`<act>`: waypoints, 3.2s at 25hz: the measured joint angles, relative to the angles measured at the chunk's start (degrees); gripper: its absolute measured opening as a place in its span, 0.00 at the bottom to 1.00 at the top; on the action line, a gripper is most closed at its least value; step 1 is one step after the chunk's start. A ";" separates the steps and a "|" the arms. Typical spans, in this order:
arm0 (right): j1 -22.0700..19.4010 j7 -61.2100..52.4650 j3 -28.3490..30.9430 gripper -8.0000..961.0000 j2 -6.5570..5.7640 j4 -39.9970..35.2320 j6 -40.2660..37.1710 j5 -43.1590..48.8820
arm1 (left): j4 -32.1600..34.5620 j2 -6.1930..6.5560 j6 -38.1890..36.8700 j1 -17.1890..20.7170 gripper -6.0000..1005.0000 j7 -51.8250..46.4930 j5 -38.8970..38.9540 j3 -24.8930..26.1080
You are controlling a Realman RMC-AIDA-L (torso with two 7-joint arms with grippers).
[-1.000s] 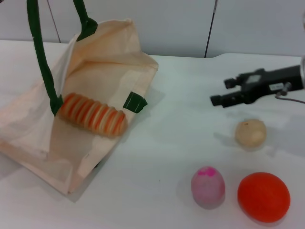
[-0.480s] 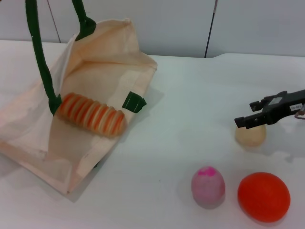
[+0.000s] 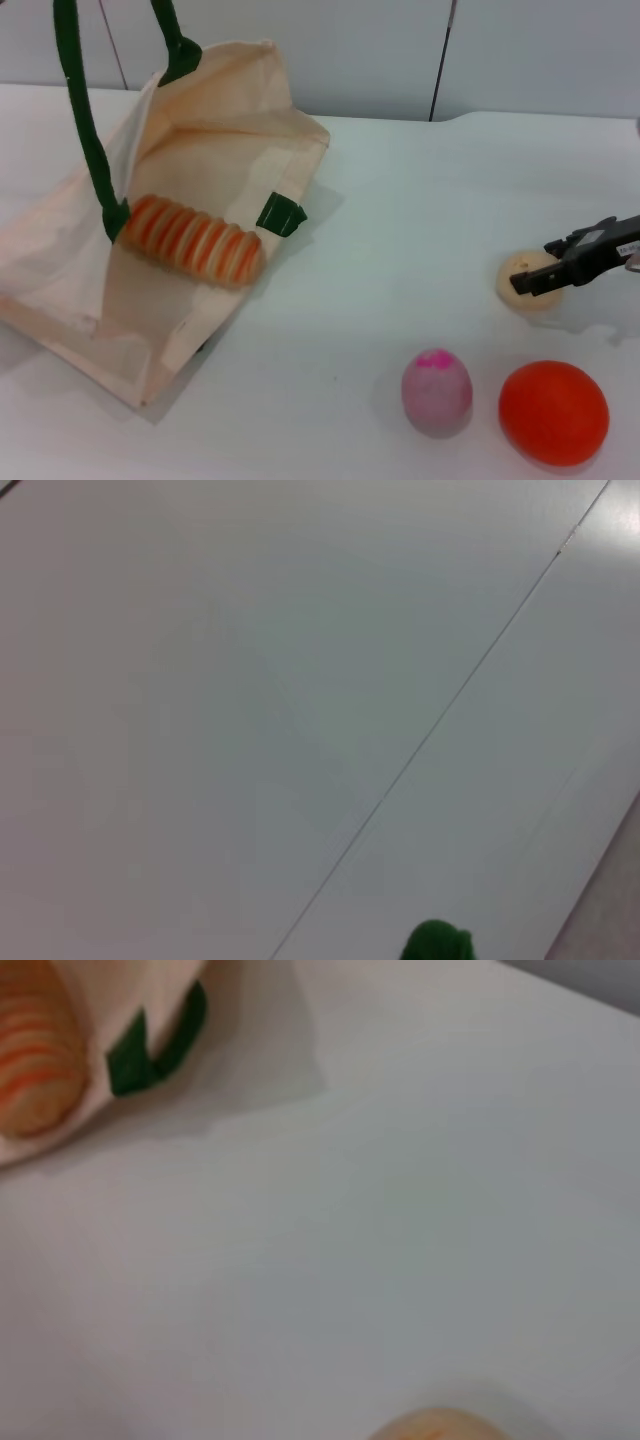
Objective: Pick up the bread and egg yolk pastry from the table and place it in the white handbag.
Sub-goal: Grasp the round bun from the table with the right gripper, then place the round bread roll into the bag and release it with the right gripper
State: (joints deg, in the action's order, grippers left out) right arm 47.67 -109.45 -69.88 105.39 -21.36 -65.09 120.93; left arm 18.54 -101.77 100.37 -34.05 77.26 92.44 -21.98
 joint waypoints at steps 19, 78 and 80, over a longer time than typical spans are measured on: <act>-6.73 -5.48 17.48 0.81 10.42 -26.11 -11.90 26.69 | -0.01 0.00 -0.09 0.00 0.16 0.50 0.02 0.01; 6.00 0.45 1.19 0.15 11.15 -27.37 -14.12 0.48 | -0.79 -1.25 3.73 -5.63 0.16 -0.45 -0.60 -1.31; 7.49 0.44 -0.25 0.14 11.16 -26.12 -13.00 -0.37 | -0.79 -1.48 3.78 -6.18 0.16 -0.50 -1.05 -1.31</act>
State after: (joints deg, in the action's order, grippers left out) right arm 55.16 -109.01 -70.14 116.55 -47.48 -78.09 120.57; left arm 17.75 -103.25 104.16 -40.23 76.76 91.40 -23.29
